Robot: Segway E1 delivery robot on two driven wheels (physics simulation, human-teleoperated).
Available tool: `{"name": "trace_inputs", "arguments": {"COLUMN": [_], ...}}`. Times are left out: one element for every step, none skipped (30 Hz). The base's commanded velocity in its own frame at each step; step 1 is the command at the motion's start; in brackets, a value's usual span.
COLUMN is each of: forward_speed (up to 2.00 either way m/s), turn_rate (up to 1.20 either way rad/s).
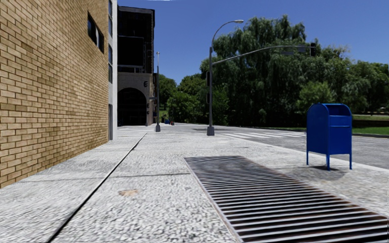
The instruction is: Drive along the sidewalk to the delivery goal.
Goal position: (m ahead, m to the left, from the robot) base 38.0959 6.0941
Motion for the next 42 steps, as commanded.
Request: {"name": "trace_inputs", "arguments": {"forward_speed": [2.0,2.0,2.0,2.0,2.0,2.0,2.0,2.0,2.0,2.0,2.0,2.0,2.0,2.0,2.0,2.0,2.0,2.0,2.0,2.0,2.0,2.0,2.0,2.0,2.0,2.0,2.0,2.0,2.0,2.0,2.0,2.0,2.0,2.0,2.0,2.0,2.0,2.0,2.0,2.0,2.0,2.0], "turn_rate": [0.56,0.56,0.56,0.56,0.56,0.56,0.4,0.0,0.0,0.0,0.0,0.0,0.0,0.0,0.0,0.0,0.0,0.0,0.0,0.0,0.0,0.0,0.0,0.0,0.0,0.0,0.0,0.0,0.0,0.0,0.0,0.0,0.0,0.0,0.0,0.0,0.0,0.0,0.0,0.0,0.0,0.0]}}
